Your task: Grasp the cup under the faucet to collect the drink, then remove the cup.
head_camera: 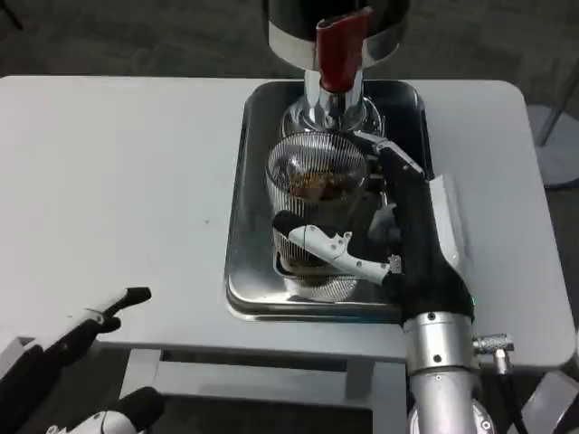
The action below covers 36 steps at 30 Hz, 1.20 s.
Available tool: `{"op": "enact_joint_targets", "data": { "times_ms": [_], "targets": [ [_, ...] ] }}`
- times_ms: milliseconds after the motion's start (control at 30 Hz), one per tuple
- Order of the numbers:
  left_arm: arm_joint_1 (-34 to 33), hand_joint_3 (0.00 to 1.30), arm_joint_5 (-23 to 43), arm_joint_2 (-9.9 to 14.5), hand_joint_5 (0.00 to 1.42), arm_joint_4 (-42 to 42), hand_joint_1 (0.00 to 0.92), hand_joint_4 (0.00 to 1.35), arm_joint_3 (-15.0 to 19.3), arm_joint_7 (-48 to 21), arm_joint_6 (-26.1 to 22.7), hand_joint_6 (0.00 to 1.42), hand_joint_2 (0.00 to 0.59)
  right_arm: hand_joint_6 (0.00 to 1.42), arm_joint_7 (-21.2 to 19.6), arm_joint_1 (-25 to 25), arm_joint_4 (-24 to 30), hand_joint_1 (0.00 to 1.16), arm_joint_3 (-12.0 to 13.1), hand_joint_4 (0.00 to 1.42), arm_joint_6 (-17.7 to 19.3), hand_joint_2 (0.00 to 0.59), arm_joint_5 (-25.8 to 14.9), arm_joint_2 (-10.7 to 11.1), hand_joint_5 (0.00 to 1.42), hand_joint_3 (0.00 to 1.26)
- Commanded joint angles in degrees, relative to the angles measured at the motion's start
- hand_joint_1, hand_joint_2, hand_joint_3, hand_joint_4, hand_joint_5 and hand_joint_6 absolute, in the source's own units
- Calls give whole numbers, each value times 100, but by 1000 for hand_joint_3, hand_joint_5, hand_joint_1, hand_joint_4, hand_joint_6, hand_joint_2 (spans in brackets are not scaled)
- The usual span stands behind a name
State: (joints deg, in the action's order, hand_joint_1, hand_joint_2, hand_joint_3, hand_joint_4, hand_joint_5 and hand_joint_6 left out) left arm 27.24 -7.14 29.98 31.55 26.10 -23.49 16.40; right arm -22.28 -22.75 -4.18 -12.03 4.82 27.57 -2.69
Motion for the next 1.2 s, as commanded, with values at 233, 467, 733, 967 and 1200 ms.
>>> {"op": "enact_joint_targets", "data": {
  "times_ms": [233, 467, 733, 967, 1200],
  "targets": [
    [-111, 131, 118, 139, 147, -146, 0, 71, 33, -62, 120, 255, 102, 1424, -14, 149, 364, 858, 198, 1004, 271, 171, -123, 108, 1177, 828],
    [-299, 131, 141, 209, 147, -248, 0, 71, -19, -75, 151, 255, 102, 1424, 156, 363, 788, 875, 372, 1032, 198, 165, -226, 215, 1242, 875],
    [-456, 131, 188, 253, 147, -301, 0, 71, -6, -83, 189, 255, 102, 1424, 386, 632, 1280, 878, 536, 1035, 112, 163, -319, 290, 1274, 881],
    [-654, 131, 246, 356, 147, -302, 0, 71, -61, -110, 206, 255, 102, 1424, 504, 898, 1656, 878, 712, 1044, -21, 163, -202, 422, 1290, 884],
    [-775, 131, 266, 390, 147, -316, 0, 71, -63, -166, 215, 255, 102, 1424, 519, 1135, 1897, 889, 856, 1062, -52, 166, -142, 504, 1315, 907]
  ]
}}
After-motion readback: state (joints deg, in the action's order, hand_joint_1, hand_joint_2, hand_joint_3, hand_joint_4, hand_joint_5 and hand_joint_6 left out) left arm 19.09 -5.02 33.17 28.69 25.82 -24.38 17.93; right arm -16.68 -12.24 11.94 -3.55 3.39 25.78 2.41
